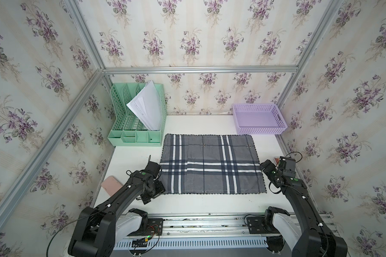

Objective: Roll up the pillowcase
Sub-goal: Fold the pillowcase.

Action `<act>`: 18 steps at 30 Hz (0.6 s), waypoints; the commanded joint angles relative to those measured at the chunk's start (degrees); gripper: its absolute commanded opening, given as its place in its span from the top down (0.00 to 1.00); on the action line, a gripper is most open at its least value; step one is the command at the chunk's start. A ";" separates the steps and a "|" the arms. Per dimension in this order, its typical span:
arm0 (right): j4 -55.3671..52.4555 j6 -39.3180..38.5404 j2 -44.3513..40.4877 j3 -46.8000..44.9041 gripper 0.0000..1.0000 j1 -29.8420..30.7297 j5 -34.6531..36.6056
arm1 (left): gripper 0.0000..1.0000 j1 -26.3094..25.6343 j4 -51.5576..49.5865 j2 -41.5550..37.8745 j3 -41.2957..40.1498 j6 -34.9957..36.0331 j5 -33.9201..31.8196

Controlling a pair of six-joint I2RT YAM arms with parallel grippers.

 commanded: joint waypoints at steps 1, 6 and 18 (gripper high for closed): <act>1.06 1.40 -0.78 -1.11 0.05 -0.01 0.69 | 0.32 -0.04 9.73 2.84 -0.21 2.26 1.29; 0.32 2.58 -1.25 -1.78 0.05 0.03 2.01 | 0.60 -0.31 11.24 4.69 0.76 3.80 0.91; -3.53 5.15 4.18 -2.69 0.08 -1.12 -1.83 | 0.94 -0.35 9.59 1.49 2.34 3.53 -0.75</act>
